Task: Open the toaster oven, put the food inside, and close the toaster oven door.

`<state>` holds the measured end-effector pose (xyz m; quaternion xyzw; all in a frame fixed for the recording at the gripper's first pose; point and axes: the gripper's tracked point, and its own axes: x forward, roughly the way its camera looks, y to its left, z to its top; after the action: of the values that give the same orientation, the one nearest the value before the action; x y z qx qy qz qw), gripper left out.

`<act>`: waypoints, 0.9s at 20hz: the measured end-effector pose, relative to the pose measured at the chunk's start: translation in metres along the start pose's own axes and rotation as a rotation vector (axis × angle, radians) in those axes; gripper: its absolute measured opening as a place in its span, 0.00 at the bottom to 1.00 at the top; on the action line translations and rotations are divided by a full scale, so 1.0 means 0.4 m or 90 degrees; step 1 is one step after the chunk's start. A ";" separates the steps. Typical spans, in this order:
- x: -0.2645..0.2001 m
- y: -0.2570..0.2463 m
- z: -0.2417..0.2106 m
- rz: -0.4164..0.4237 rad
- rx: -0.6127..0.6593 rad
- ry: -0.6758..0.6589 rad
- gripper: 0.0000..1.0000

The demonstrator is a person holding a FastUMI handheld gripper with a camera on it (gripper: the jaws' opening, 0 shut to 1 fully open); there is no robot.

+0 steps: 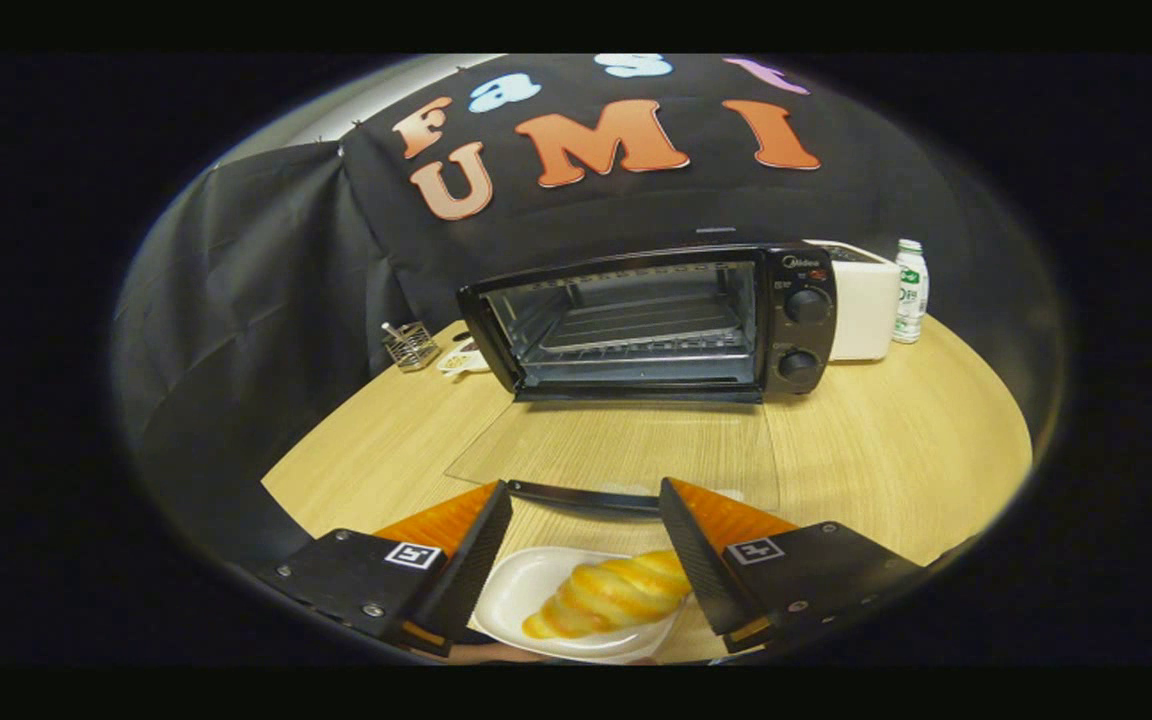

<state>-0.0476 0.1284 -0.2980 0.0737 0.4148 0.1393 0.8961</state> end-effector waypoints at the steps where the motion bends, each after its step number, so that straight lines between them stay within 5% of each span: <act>1: -0.018 0.003 -0.017 -0.007 -0.001 -0.003 0.91; 18: -0.079 -0.001 -0.298 -0.187 0.042 0.053 0.96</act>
<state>-0.1581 0.1202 -0.3522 0.0362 0.4621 -0.0041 0.8861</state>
